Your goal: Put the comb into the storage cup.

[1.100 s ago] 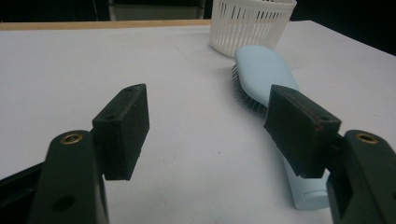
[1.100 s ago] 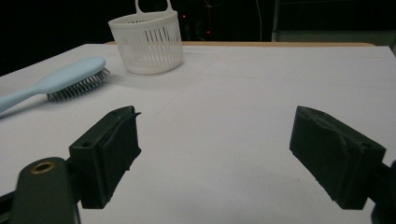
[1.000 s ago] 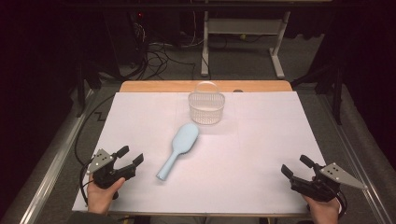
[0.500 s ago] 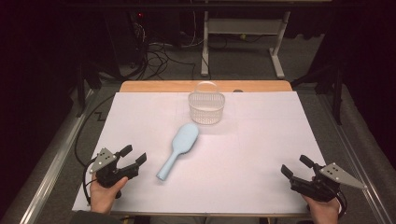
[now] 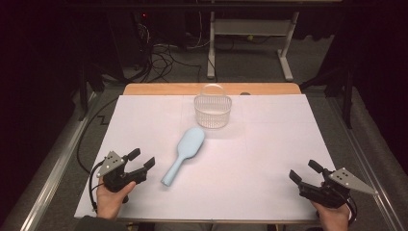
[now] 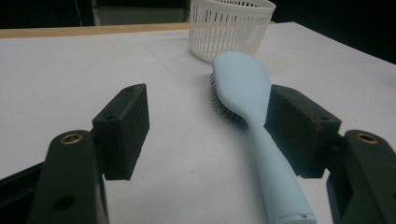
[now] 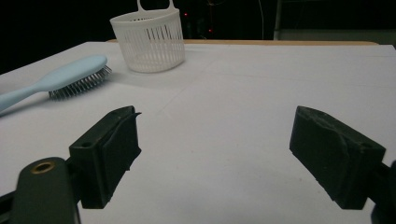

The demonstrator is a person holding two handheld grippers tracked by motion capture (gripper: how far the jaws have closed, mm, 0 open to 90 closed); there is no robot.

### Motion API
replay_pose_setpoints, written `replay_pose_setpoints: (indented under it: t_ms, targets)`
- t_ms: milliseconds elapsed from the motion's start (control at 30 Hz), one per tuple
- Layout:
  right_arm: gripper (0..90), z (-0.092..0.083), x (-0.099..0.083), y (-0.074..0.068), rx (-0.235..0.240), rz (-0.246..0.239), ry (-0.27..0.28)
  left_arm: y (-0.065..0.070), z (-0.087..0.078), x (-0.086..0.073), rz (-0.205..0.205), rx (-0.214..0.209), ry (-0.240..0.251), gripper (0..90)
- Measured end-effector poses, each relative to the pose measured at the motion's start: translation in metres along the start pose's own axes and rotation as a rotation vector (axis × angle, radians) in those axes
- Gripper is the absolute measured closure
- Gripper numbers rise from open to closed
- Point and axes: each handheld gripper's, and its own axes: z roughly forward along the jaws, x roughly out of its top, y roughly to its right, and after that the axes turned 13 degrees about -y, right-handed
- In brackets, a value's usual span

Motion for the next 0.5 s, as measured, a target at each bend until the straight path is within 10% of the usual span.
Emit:
replay_pose_setpoints:
  t_ms: [500]
  targets:
    - [16.4, -0.0002, 0.0002, 0.0002, 0.005, 0.004, 0.003, 0.0060, 0.0054, 0.0062, 0.012, -0.019, -0.002, 31.6]
